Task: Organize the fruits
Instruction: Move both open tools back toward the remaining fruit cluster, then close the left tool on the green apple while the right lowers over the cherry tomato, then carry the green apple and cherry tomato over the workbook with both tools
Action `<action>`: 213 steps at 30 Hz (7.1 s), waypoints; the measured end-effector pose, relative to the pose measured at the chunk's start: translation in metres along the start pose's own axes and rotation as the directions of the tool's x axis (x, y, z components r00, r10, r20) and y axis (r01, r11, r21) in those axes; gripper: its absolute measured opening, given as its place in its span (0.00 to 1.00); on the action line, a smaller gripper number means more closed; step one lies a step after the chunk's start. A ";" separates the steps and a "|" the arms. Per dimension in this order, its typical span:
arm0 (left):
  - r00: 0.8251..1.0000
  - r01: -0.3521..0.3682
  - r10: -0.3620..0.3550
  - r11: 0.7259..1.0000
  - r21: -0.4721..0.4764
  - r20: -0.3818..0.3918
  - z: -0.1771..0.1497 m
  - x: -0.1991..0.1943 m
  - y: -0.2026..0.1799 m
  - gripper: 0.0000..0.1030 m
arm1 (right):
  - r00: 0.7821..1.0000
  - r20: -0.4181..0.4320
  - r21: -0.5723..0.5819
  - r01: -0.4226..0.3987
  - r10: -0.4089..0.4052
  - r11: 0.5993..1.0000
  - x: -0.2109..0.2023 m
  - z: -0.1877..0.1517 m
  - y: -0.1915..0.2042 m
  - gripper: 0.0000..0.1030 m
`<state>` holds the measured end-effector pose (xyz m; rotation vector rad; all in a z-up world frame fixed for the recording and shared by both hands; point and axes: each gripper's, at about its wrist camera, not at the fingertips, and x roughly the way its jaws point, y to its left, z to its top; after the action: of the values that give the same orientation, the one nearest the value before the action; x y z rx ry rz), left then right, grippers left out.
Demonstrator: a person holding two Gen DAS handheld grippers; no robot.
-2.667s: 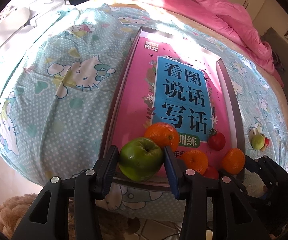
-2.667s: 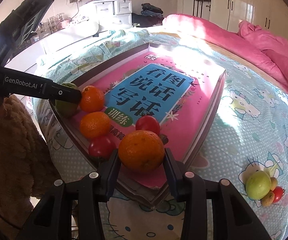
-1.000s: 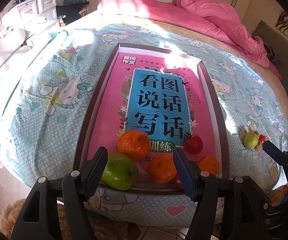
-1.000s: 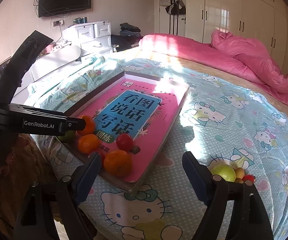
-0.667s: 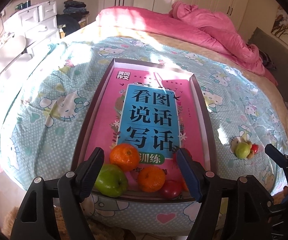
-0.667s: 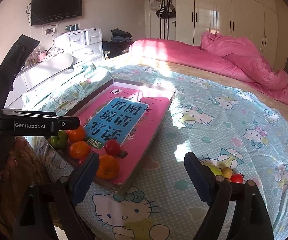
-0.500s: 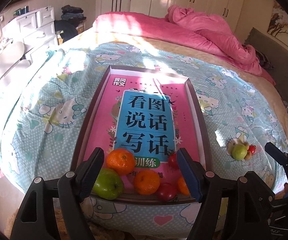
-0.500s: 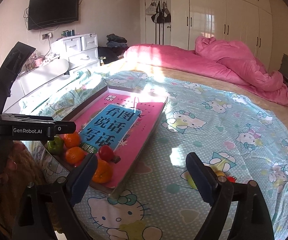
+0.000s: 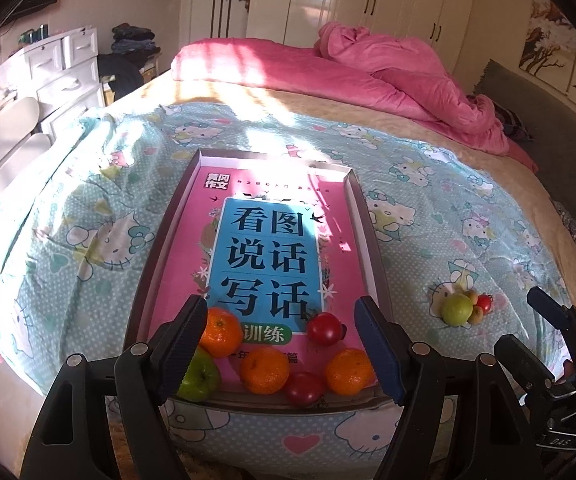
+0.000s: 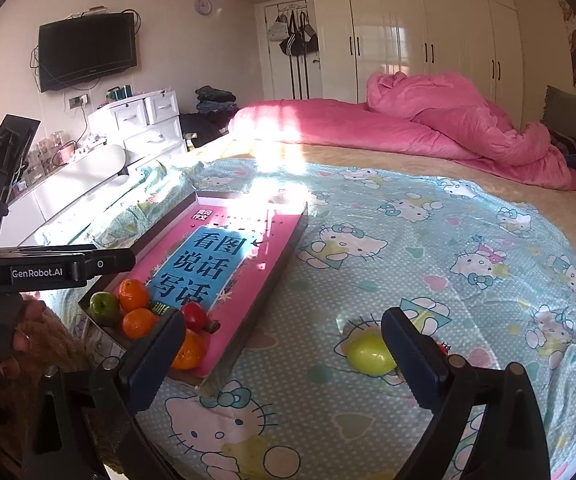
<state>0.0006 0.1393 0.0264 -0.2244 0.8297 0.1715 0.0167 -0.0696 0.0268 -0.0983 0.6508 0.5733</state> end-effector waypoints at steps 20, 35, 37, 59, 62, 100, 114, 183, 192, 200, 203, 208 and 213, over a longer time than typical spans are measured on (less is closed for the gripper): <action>0.999 0.044 -0.044 0.996 0.081 0.007 -0.003 0.001 -0.034 0.75 | 0.999 0.023 0.080 0.047 -0.049 0.996 -0.021 -0.007 -0.037 0.96; 0.994 0.111 -0.110 0.979 0.174 -0.017 -0.010 0.008 -0.073 0.75 | 0.992 0.005 0.192 0.122 -0.126 0.974 -0.041 -0.020 -0.085 0.96; 0.992 0.123 -0.121 0.974 0.191 -0.021 -0.012 0.008 -0.078 0.75 | 0.990 -0.003 0.212 0.141 -0.143 0.967 -0.043 -0.022 -0.092 0.96; 0.968 0.251 -0.229 0.914 0.320 -0.105 -0.016 0.026 -0.150 0.75 | 0.978 -0.048 0.252 0.209 -0.203 0.945 -0.052 -0.035 -0.123 0.96; 0.961 0.274 -0.247 0.912 0.304 -0.125 -0.013 0.034 -0.159 0.75 | 0.978 -0.045 0.263 0.209 -0.204 0.942 -0.055 -0.037 -0.128 0.96; 0.949 0.306 -0.225 0.830 0.466 -0.223 -0.020 0.097 -0.209 0.75 | 0.973 -0.186 0.410 0.202 -0.135 0.889 -0.010 -0.054 -0.170 0.96; 0.948 0.294 -0.182 0.817 0.496 -0.262 -0.026 0.116 -0.212 0.75 | 0.971 -0.229 0.376 0.157 -0.073 0.913 0.017 -0.047 -0.167 0.96; 0.927 0.366 -0.307 0.870 0.330 -0.218 -0.002 0.085 -0.169 0.47 | 0.979 -0.201 0.349 0.031 0.043 0.937 0.027 -0.044 -0.142 0.28; 0.945 0.317 -0.275 0.903 0.292 -0.176 0.007 0.075 -0.146 0.47 | 0.985 -0.158 0.307 -0.021 0.073 0.952 0.022 -0.031 -0.119 0.28; 0.960 0.276 -0.250 0.920 0.278 -0.126 0.013 0.057 -0.122 0.47 | 0.982 -0.107 0.256 -0.126 0.157 0.958 0.028 -0.011 -0.079 0.28; 0.967 0.250 -0.230 0.932 0.262 -0.106 0.016 0.051 -0.108 0.47 | 0.978 -0.096 0.206 -0.160 0.183 0.965 0.032 -0.004 -0.057 0.28; 0.974 0.224 -0.210 0.949 0.220 -0.088 0.019 0.046 -0.080 0.47 | 0.972 -0.089 0.173 -0.200 0.218 0.964 0.040 0.001 -0.032 0.28; 0.982 0.183 -0.171 0.968 0.169 -0.081 0.020 0.045 -0.045 0.47 | 0.965 -0.111 0.119 -0.224 0.238 0.967 0.050 0.001 -0.009 0.28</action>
<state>0.0556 0.1042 0.0119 -0.1372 0.8809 -0.0781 0.0541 -0.0532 -0.0028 0.0427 0.8190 0.7609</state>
